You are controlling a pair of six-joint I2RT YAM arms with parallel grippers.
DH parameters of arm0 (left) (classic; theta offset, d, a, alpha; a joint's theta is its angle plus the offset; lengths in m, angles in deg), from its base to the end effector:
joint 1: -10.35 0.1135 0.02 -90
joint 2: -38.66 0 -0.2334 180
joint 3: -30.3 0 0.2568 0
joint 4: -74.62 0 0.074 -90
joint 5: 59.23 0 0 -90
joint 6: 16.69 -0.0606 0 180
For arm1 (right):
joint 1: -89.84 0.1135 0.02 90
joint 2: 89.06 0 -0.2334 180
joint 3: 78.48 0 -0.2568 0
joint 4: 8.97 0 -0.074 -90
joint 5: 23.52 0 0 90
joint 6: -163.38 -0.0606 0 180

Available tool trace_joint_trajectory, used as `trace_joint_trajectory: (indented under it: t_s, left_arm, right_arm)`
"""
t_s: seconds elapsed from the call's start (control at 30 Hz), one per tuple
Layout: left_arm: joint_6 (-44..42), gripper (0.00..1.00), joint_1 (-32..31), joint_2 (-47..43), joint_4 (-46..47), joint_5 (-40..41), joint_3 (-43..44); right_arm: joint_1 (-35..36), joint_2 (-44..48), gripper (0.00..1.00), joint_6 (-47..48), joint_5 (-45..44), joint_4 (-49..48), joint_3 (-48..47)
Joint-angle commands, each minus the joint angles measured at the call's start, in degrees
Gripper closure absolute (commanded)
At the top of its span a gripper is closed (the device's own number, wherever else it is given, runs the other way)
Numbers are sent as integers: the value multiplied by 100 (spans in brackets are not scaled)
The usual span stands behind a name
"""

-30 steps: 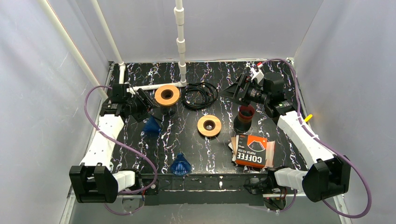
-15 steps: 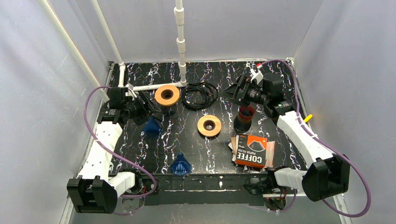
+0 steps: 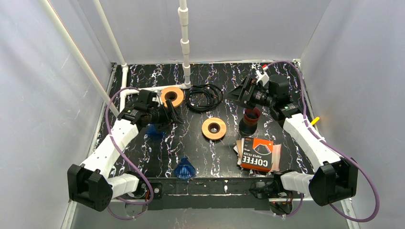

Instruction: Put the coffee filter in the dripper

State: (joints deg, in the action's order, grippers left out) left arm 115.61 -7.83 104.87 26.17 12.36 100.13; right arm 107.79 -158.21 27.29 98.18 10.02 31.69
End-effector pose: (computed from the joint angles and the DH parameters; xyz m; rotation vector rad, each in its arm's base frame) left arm 0.2557 -0.1041 0.2506 -0.3543 2.4577 -0.8659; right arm 0.2879 0.1267 0.2952 0.0888 2.0499 1.2537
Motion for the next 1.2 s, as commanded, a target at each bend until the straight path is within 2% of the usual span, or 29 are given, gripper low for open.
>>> trace_joint_trajectory:
  t_s: [0.0,0.33,0.5,0.6,0.83,0.97,1.17]
  left_arm:
    - [263,34,-433,214,27,206,190]
    - [415,35,-1353,884,115,424,629]
    - [432,37,-1557,1080,-9,768,709]
    - [90,37,-1553,1012,-299,1362,769]
    - [-1670,35,-1468,1068,-1076,2205,1240]
    - [-2169,29,-1268,1201,-1526,2644,1503]
    - [-2336,28,-494,1163,-1605,2284,1590]
  right_arm:
    - [-36,128,0,73,47,-96,51]
    - [-35,103,0,159,13,23,0]
    - [-47,68,0,209,-6,109,-58]
    - [-55,57,0,214,-6,148,-88]
    - [-64,65,0,258,3,239,-66]
    - [-64,26,0,257,3,217,-73]
    - [-64,6,0,249,-6,245,-81]
